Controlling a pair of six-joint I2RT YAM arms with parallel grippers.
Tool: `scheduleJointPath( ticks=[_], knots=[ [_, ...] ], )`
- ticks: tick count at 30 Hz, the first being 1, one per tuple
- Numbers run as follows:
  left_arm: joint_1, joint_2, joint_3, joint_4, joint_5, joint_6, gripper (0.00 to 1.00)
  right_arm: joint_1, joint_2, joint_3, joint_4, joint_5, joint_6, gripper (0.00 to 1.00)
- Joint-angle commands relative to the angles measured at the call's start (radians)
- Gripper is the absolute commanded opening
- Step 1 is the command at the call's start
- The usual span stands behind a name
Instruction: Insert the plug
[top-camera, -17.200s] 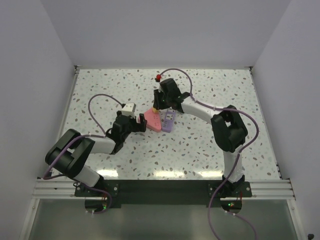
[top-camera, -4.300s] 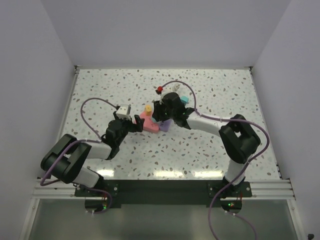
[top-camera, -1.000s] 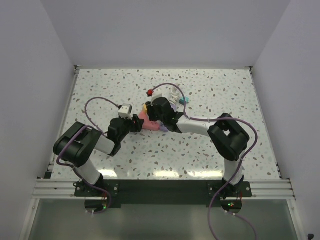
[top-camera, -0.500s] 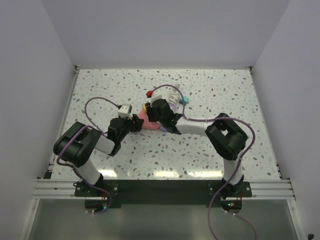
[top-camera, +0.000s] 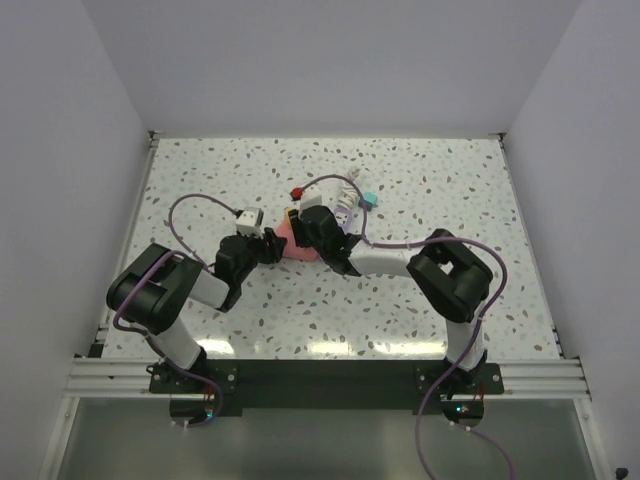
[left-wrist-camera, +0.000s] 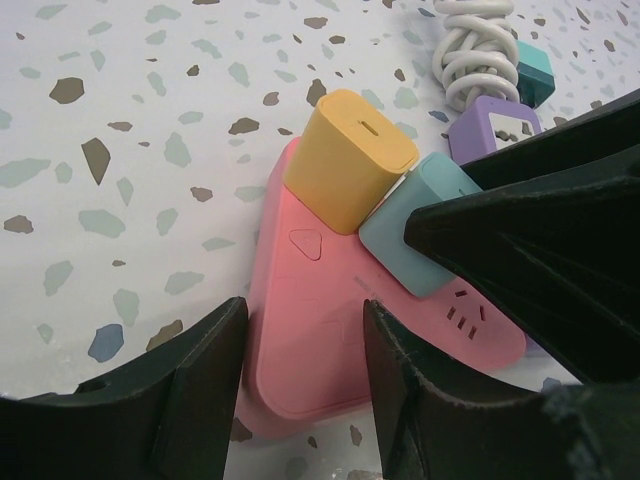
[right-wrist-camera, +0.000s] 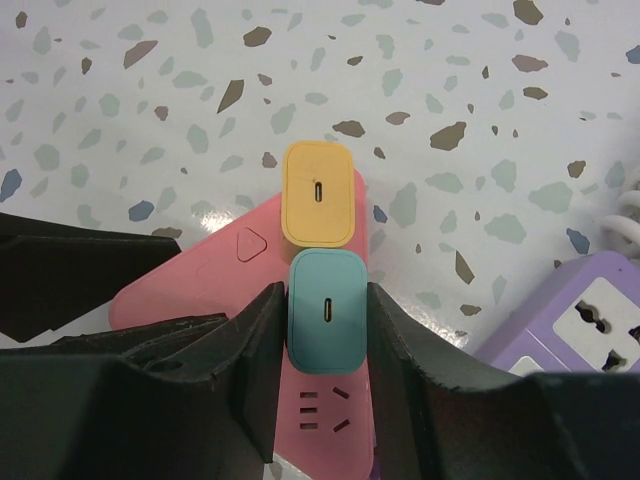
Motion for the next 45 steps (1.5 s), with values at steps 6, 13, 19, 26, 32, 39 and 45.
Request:
scheduleJointPath(
  ticks=[6, 13, 19, 26, 32, 39, 45],
  knots=[
    [-0.003, 0.003, 0.028, 0.047, 0.038, 0.006, 0.54, 0.063, 0.124, -0.078, -0.168, -0.11, 0.056, 0.0],
    [-0.003, -0.004, 0.028, 0.041, 0.038, 0.009, 0.54, 0.071, 0.153, -0.096, -0.149, -0.139, 0.08, 0.0],
    [-0.001, -0.015, 0.022, 0.036, 0.032, 0.012, 0.53, 0.071, 0.17, -0.133, -0.146, -0.133, 0.114, 0.0],
    [-0.001, -0.023, 0.015, 0.033, 0.03, 0.017, 0.53, 0.071, 0.187, -0.17, -0.132, -0.128, 0.131, 0.0],
    [0.002, -0.029, 0.014, 0.033, 0.029, 0.018, 0.53, 0.071, 0.211, -0.193, -0.122, -0.137, 0.145, 0.0],
    [0.008, -0.032, 0.008, 0.032, 0.029, 0.018, 0.52, 0.072, 0.245, -0.244, -0.091, -0.16, 0.179, 0.0],
    [0.006, -0.035, 0.009, 0.032, 0.036, 0.018, 0.52, 0.072, 0.233, -0.241, -0.094, -0.154, 0.171, 0.0]
  ],
)
